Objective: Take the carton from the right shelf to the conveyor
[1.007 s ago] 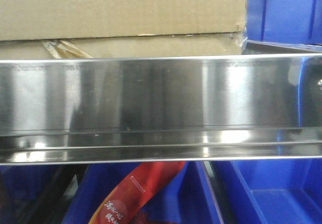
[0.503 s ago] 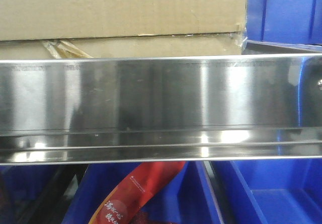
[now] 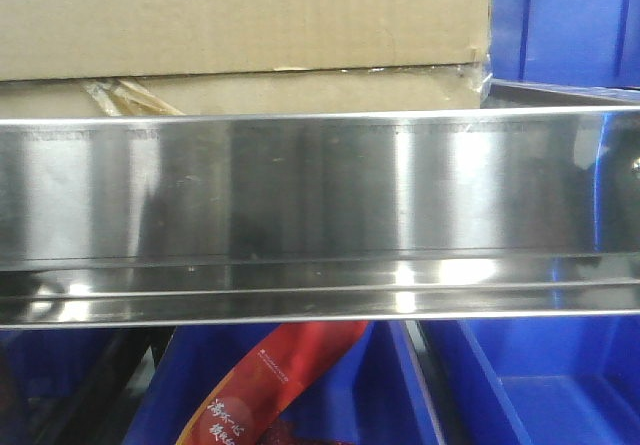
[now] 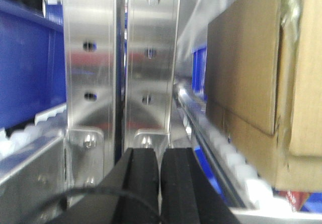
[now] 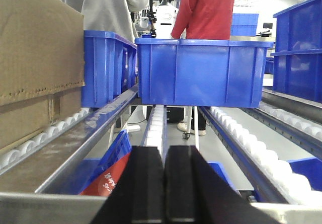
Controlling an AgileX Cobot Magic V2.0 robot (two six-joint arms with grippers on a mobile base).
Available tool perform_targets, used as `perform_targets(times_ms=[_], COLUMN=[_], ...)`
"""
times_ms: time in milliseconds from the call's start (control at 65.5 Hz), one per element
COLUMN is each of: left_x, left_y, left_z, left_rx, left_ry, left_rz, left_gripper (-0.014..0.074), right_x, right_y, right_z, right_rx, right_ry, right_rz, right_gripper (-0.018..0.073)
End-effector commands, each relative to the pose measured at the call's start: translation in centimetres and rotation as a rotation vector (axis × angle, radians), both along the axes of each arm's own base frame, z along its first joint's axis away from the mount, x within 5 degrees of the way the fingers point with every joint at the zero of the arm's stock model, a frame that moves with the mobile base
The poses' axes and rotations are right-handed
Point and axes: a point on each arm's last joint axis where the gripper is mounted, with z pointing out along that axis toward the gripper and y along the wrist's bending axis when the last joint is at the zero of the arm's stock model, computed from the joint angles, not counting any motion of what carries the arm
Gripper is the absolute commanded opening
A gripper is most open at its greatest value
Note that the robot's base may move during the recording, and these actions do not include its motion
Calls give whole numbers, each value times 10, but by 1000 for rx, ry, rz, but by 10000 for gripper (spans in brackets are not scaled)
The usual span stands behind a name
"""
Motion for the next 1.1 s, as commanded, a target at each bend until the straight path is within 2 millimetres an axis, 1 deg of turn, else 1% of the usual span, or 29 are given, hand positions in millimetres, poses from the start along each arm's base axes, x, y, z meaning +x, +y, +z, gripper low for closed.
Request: perform_targets(times_ms=[0,76,168,183,229,244,259,351,397,412,442,503,519,565,610,656,702,748,824,946,992,1083], left_x=[-1,-1,-2,-2,-5,-6,-6,-17,-21,-23,-25,-28,-30,-31,-30,-30,-28,-27,-26,-22,-21,-17], left_y=[0,0,-1,-1,-1,-1,-1,-1,-1,-1,-1,-1,-1,-1,0,0,1,1,1,2,0,-7], left_z=[4,7,12,12,25,29,30,64,78,86,96,113,121,132,141,153,158,162,167,176,182,196], left_rx=[1,5,7,7,9,10,9,27,40,42,43,42,43,39,36,34,41,64,65,85,117,195], left_ry=[-36,-73,-132,-132,-155,-160,-155,-176,-162,-171,-160,-131,-135,-112,-88,-78,-71,-86,-98,-19,-9,5], left_rz=[1,-2,-5,-5,-4,-4,-3,6,14,16,19,27,28,32,35,37,41,50,49,43,12,-106], left_gripper=[15,15,15,15,15,15,15,20,48,60,89,169,188,244,300,341,364,385,405,407,407,407], right_x=[-1,-2,-7,-9,-13,-14,-17,-23,-25,-25,-25,-23,-22,-20,-15,-10,-5,1,9,12,13,16], right_y=[-1,-1,-1,-1,-1,0,0,0,0,0,0,0,1,1,1,2,2,2,3,5,7,12], right_z=[5,9,32,39,52,54,61,86,103,107,114,130,133,142,149,154,155,154,154,164,169,184], right_rx=[-2,-1,1,2,1,0,0,-5,-6,-6,-7,-6,-6,-6,-6,-7,-9,-13,-17,-12,-12,-15], right_ry=[-56,-69,-99,-110,-112,-102,-111,-87,-90,-89,-91,-100,-101,-101,-96,-81,-60,-36,-30,-20,-16,-2], right_rz=[-8,-9,-3,-2,4,6,8,19,22,23,23,23,23,23,23,23,24,24,19,50,73,134], right_gripper=[-73,-73,-73,-73,-73,-73,-73,-64,-20,-1,44,172,202,302,380,460,526,568,559,559,559,559])
